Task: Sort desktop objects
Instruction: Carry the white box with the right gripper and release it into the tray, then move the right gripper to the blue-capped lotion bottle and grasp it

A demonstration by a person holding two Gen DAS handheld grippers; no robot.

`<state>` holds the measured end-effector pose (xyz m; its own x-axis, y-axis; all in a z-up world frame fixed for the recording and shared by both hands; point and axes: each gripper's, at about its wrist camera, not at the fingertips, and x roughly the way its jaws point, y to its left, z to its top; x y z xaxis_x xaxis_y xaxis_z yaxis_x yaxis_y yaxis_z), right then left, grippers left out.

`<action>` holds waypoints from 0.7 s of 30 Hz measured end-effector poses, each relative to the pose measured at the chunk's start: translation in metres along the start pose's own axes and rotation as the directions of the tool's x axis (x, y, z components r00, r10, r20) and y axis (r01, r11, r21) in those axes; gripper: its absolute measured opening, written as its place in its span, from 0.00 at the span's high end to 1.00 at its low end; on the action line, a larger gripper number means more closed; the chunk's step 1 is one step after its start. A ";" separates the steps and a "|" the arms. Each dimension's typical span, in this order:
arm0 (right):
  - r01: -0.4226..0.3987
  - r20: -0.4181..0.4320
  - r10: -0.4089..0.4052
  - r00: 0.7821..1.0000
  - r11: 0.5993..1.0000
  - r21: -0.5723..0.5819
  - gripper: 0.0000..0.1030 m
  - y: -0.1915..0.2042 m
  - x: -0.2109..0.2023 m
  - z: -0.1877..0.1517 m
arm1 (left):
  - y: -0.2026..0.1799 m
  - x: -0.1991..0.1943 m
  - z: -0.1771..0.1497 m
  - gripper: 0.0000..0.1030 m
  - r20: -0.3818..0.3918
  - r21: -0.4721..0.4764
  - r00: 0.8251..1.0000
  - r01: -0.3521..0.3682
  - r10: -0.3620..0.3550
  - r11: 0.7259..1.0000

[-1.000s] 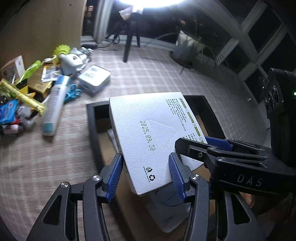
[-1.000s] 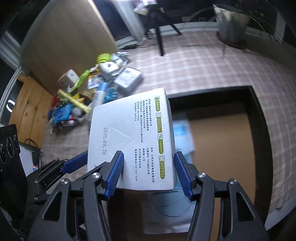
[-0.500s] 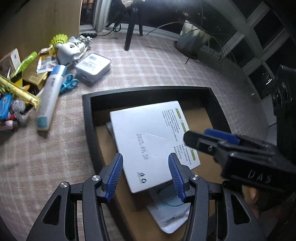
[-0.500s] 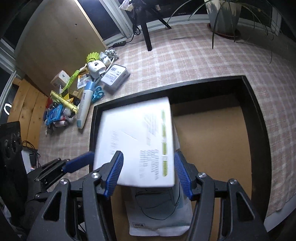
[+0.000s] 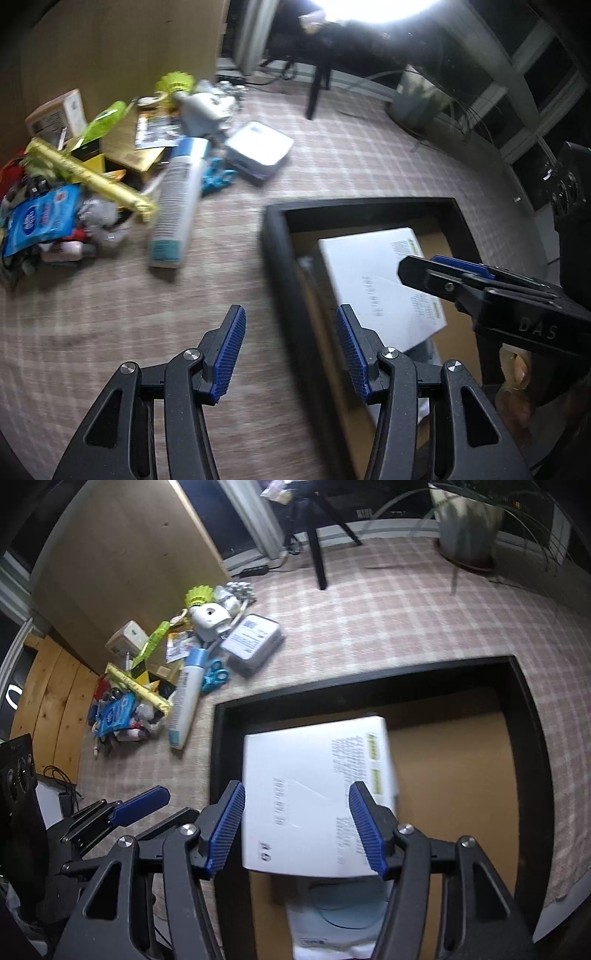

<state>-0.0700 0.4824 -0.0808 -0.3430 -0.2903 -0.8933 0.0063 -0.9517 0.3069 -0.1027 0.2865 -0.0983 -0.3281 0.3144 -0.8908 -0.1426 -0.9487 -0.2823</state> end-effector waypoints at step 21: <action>-0.059 -0.019 0.060 0.998 0.997 0.041 0.44 0.095 0.055 0.054 | 0.111 0.017 0.068 0.53 0.002 0.035 1.000 0.020 -0.020 0.999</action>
<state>-0.1386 0.3812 -0.0825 -0.3243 -0.3483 -0.8795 -0.0121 -0.9281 0.3720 -0.1874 0.1888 -0.1210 -0.3271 0.3332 -0.8843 -0.1818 -0.9405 -0.2872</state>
